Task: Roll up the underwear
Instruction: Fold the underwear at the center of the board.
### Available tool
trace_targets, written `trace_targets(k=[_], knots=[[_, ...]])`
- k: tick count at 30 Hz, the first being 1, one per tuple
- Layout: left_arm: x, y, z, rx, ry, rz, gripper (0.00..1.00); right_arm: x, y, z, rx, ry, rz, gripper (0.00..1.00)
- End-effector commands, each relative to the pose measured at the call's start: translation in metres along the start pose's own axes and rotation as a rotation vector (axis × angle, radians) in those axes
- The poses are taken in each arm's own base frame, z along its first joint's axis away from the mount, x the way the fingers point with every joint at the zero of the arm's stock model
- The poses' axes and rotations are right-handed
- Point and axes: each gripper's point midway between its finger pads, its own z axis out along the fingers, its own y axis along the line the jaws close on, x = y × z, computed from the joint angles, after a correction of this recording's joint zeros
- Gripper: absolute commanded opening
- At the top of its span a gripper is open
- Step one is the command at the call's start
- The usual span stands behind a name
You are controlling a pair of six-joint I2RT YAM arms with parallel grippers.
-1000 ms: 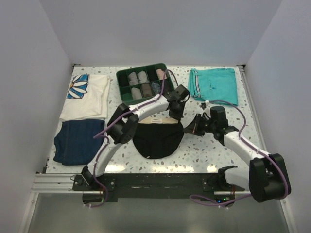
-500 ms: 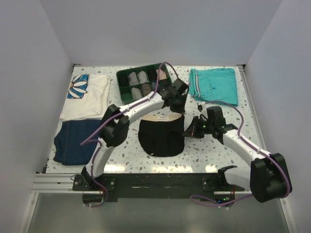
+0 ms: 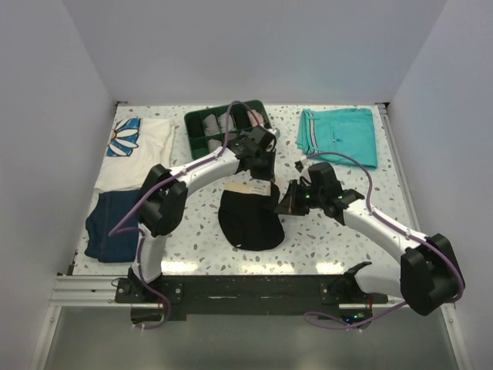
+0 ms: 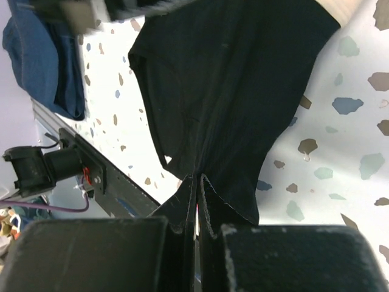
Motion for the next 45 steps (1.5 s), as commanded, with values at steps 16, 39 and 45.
trace_targets(k=[16, 39, 45], knots=[[-0.037, 0.012, -0.062, 0.148, -0.184, -0.071, 0.0, -0.02, 0.059, 0.017, -0.011, -0.047, -0.038, 0.0], [0.007, 0.106, -0.077, -0.059, -0.186, -0.153, 0.01, 0.017, 0.103, 0.083, -0.049, 0.1, -0.077, 0.0], [0.013, 0.128, -0.071, -0.091, -0.17, -0.169, 0.01, 0.022, 0.108, 0.101, -0.045, 0.12, -0.088, 0.0]])
